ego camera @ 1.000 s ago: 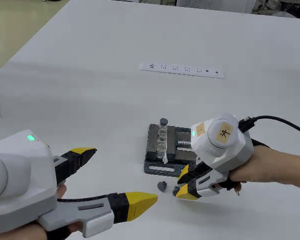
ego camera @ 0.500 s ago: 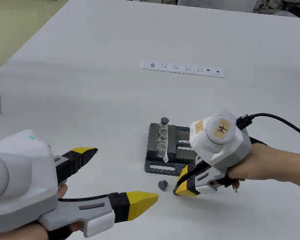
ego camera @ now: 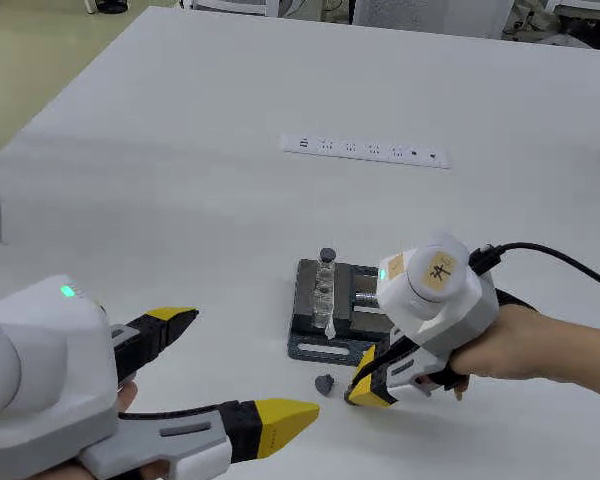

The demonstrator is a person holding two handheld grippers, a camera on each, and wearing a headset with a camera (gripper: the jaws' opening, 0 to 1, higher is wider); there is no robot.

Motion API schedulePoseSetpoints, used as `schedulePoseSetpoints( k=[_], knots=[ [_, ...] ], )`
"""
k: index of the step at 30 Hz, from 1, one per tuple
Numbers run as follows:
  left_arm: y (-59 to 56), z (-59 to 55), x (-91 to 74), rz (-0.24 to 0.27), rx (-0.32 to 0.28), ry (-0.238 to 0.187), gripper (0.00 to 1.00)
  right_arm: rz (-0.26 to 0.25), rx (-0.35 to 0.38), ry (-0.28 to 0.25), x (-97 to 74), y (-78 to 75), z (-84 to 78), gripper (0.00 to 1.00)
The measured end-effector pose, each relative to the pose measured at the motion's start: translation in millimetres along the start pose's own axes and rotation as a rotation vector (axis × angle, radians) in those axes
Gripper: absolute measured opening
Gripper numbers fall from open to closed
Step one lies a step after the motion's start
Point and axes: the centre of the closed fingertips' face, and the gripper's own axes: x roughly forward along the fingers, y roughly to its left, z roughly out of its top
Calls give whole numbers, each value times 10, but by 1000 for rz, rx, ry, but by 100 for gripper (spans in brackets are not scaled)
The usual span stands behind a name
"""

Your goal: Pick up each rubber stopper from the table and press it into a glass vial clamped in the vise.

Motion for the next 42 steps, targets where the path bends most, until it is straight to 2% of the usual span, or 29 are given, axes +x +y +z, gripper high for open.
schedulePoseSetpoints(
  k=[3, 8, 10, 11, 13, 14, 16, 21, 25, 26, 27, 29, 31, 33, 36, 42],
  knots=[
    [-9, 9, -4, -3, 5, -3, 88, -3, 59, -55, -66, 31, 47, 4],
    [-26, 46, -6, -10, 31, -21, 85, 44, 247, -237, -303, 35, 285, 4],
    [-54, 71, -2, -17, 48, -25, 83, 83, 327, -318, -427, 48, 389, 4],
    [-74, 100, -1, -23, 66, -33, 82, 111, 383, -373, -508, 60, 458, 4],
    [-103, 141, -1, -32, 87, -45, 79, 151, 467, -447, -628, 86, 548, 4],
    [-120, 174, 1, -35, 99, -55, 78, 199, 560, -519, -735, 106, 636, 4],
    [-163, 238, 7, -45, 125, -73, 77, 272, 672, -624, -902, 136, 753, 4],
    [-273, 426, 27, -87, 167, -139, 70, 404, 807, -741, -1154, 298, 864, 4],
    [-367, 546, 58, -121, 190, -172, 65, 497, 931, -843, -1330, 417, 987, 4],
    [-410, 583, 67, -139, 198, -181, 63, 540, 1006, -897, -1406, 426, 1037, 4],
    [-441, 610, 73, -150, 203, -189, 60, 578, 1079, -926, -1456, 418, 1059, 4],
    [-527, 663, 85, -184, 221, -203, 56, 641, 1178, -993, -1560, 384, 1073, 4],
    [-590, 696, 102, -208, 238, -206, 49, 630, 1189, -993, -1540, 448, 1056, 4],
    [-671, 721, 114, -250, 243, -213, 42, 659, 1216, -998, -1564, 506, 1068, 4],
    [-804, 748, 143, -313, 242, -220, 30, 663, 1229, -986, -1582, 524, 1019, 3],
    [-919, 658, 227, -358, 253, -186, 17, 664, 1229, -973, -1581, 599, 960, 4]
  ],
)
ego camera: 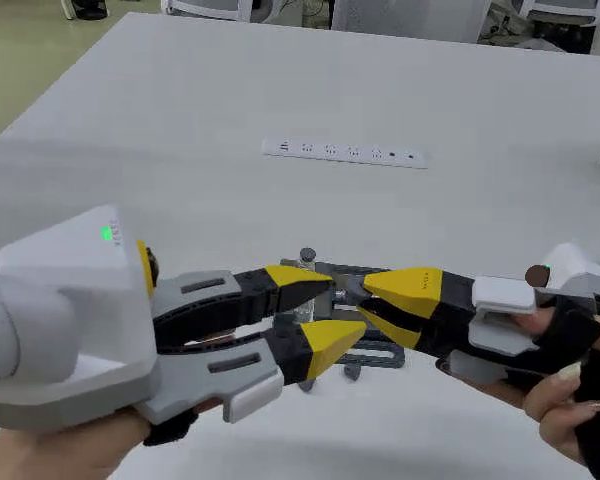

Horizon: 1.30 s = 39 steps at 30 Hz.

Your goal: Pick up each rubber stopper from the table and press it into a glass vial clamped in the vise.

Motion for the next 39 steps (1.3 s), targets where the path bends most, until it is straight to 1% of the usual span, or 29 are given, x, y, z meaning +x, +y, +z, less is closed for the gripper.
schedulePoseSetpoints(
  k=[3, 6, 11, 12, 16, 19, 22, 23, 25, 27, 33, 39],
  knots=[
    [-33, -15, 15, -7, -10, 1, 16, -3, -2, 12, -40, -6, -12, 4],
    [-73, -20, 24, -22, -5, 2, 11, -8, -6, 21, -49, -10, -64, 4],
    [-72, -28, 15, -24, -7, 4, 9, -6, -13, 45, -34, 1, -149, 4],
    [-83, -24, 16, -30, -7, 2, 7, -7, -14, 48, -33, -2, -155, 4],
    [-83, -26, 6, -27, -6, 5, 5, -8, -19, 58, -32, -6, -178, 4],
    [-98, -42, 1, -28, -3, 12, 4, -16, -23, 63, -32, -16, -190, 4],
    [-101, -37, -5, -29, 0, 7, 4, -14, -16, 63, -45, -15, -185, 4],
    [-103, -38, -8, -30, 5, 8, 4, -17, -13, 63, -52, -21, -176, 4],
    [-117, -57, -14, -32, 35, 21, 4, -26, -9, 70, -54, -31, -193, 4],
    [-131, -63, -13, -37, 44, 29, 4, -29, -5, 74, -56, -36, -209, 4],
    [-132, -62, -10, -34, 34, 28, 3, -21, 7, 69, -59, -33, -214, 4],
    [-136, -68, -9, -32, 44, 29, 3, -25, -15, 70, -61, -33, -220, 5]
  ],
)
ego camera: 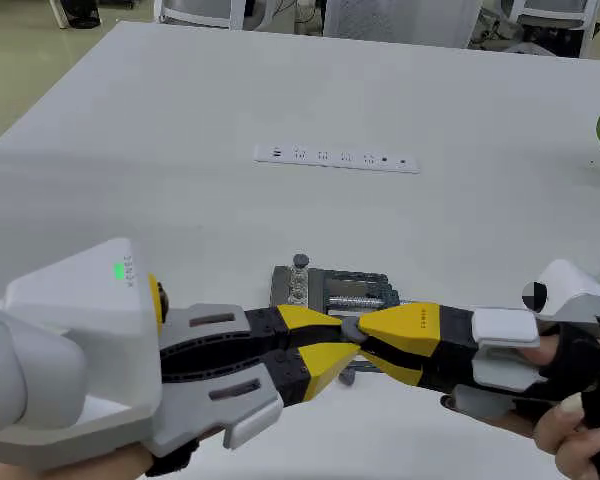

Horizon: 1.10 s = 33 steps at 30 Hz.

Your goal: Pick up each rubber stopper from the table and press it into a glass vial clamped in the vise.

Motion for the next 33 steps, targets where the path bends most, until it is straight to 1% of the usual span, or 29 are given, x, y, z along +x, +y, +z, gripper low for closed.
schedulePoseSetpoints(
  k=[4, 5, 9, 10, 11, 14, 16, 17, 18, 19, 20, 21, 22, 23, 24, 25, 27, 28, 29, 31, 32, 33],
  knots=[
    [7, 1, -1, 4, 3, 0, 3, -5, -26, -4, -8, -6, 21, 5],
    [7, 5, 0, 7, 5, -1, 3, -4, -47, -6, -3, 2, 21, 5],
    [6, 14, -8, 8, 6, -6, 3, -11, -84, -9, -10, 7, 41, 5],
    [10, 15, -13, 11, 6, -7, 3, -20, -113, -12, -11, 3, 51, 5],
    [17, 17, -18, 15, 7, -10, 3, -28, -116, -13, -13, -1, 56, 6],
    [41, 16, -37, 22, -4, -15, 3, -28, -123, -11, -39, -12, 91, 6],
    [64, 14, -47, 32, -9, -15, 3, -50, -149, -11, -52, -27, 111, 11],
    [77, 11, -52, 37, -11, -15, 3, -64, -175, -7, -65, -41, 132, 14],
    [90, 6, -60, 41, -16, -13, 3, -90, -234, -8, -91, -57, 187, 18],
    [103, 5, -65, 48, -15, -13, 3, -101, -268, -11, -98, -43, 218, 20],
    [118, -5, -72, 56, -17, -6, 3, -103, -329, 12, -104, 15, 230, 21],
    [128, -10, -77, 60, -17, -4, 3, -109, -372, 30, -107, 54, 236, 18],
    [142, -16, -84, 65, -20, -3, 3, -136, -455, 78, -108, 93, 227, 17],
    [146, -21, -87, 65, -24, -3, 3, -172, -548, 129, -110, 93, 218, 17],
    [146, -23, -86, 66, -24, -2, 3, -211, -638, 165, -110, 89, 226, 19],
    [141, -27, -85, 65, -25, 1, 3, -251, -766, 214, -98, 107, 238, 22],
    [139, -37, -85, 64, -23, 5, 3, -311, -898, 277, -88, 114, 262, 27],
    [136, -42, -80, 63, -24, 8, 3, -318, -968, 311, -66, 153, 270, 27],
    [131, -46, -77, 62, -28, 9, 3, -325, -1007, 319, -45, 177, 282, 26],
    [132, -56, -74, 62, -26, 12, 3, -377, -1163, 429, -48, 155, 284, 25],
    [131, -61, -72, 61, -26, 14, 3, -403, -1226, 476, -57, 134, 287, 25],
    [130, -73, -74, 60, -26, 15, 3, -444, -1319, 546, -65, 103, 281, 25]
  ],
)
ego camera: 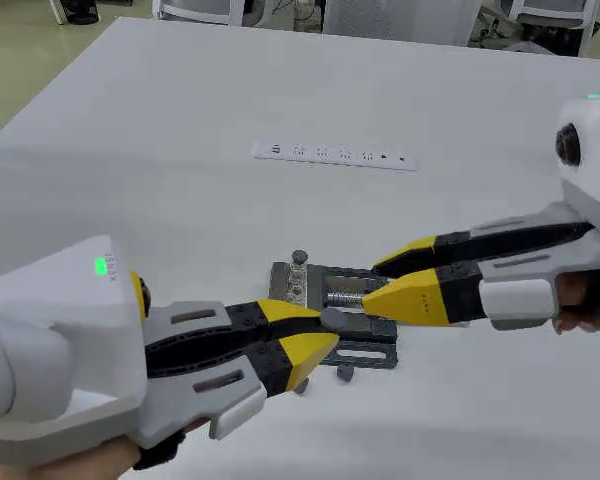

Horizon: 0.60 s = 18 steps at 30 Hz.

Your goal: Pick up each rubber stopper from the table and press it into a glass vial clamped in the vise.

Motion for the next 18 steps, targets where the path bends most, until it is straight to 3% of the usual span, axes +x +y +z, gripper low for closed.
schedulePoseSetpoints(
  k=[2, 5, 7, 14, 18],
  knots=[
    [-5, -21, 0, -3, 3, 7, 3, -18, -138, 89, 29, 20, -41, 25],
    [-16, -49, 5, -7, 9, 18, 3, 19, -267, 177, 80, 106, -83, 23],
    [-24, -63, 10, -9, 17, 23, 3, 46, -333, 199, 123, 168, -78, 21],
    [-79, -132, 35, -26, 57, 57, 3, 106, -407, 292, 209, 245, -146, 15],
    [-140, -208, 51, -45, 119, 101, 3, 135, -425, 342, 250, 270, -207, 12]
  ],
)
